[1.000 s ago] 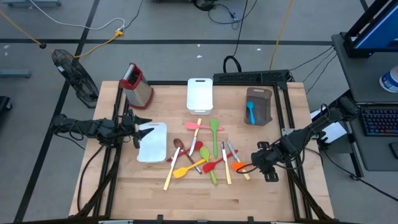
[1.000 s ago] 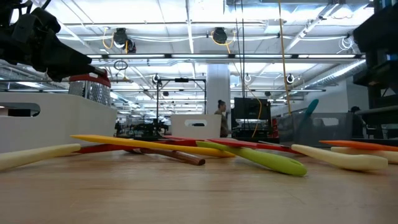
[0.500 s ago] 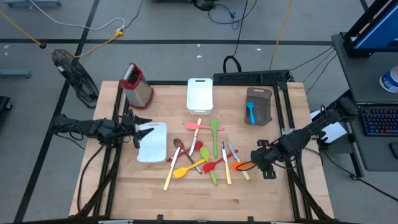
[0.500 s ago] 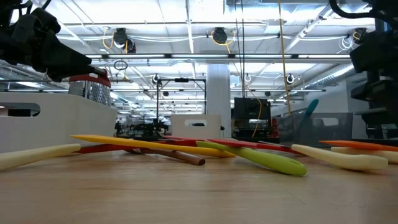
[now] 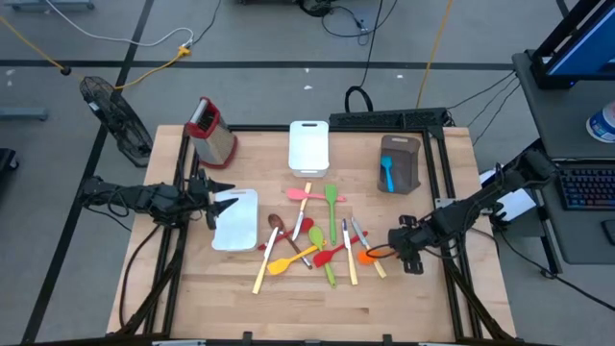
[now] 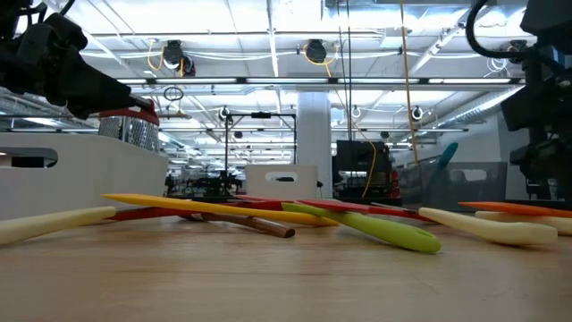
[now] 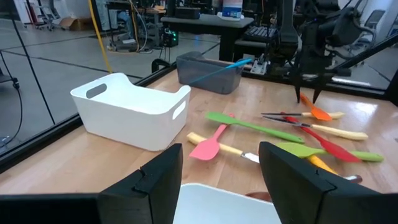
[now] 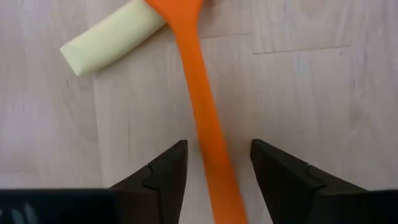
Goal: Pick & Place Kitchen Items
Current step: Put the orange spatula into the black bin
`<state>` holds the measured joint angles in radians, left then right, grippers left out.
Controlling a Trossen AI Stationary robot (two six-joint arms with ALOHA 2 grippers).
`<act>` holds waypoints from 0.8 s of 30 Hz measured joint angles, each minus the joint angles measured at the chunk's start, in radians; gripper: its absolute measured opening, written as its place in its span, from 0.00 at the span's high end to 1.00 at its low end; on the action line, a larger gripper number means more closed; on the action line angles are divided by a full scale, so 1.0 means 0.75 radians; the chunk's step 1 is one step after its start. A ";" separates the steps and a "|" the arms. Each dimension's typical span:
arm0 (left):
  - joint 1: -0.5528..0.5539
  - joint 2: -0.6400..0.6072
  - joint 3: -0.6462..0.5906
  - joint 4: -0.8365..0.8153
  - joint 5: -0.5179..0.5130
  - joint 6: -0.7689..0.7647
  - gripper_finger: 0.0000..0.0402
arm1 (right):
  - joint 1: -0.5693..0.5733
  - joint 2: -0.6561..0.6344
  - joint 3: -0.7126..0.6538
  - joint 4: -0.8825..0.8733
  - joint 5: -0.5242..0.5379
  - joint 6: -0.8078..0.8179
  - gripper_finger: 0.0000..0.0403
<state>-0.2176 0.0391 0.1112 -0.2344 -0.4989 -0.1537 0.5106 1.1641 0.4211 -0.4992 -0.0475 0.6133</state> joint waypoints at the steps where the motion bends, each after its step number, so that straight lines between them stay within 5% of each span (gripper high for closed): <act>1: 0.000 0.000 0.000 -0.007 0.000 -0.001 0.46 | 0.000 0.000 -0.013 0.000 0.001 0.005 0.59; 18: 0.000 0.000 0.000 -0.033 0.000 -0.010 0.46 | 0.000 0.001 -0.049 -0.011 0.037 0.018 0.89; 24: 0.001 0.000 0.000 -0.033 0.000 -0.009 0.46 | 0.000 0.001 -0.043 -0.006 0.034 0.035 0.91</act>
<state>-0.2173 0.0391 0.1112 -0.2588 -0.4988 -0.1604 0.5106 1.1648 0.3888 -0.5037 -0.0219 0.6395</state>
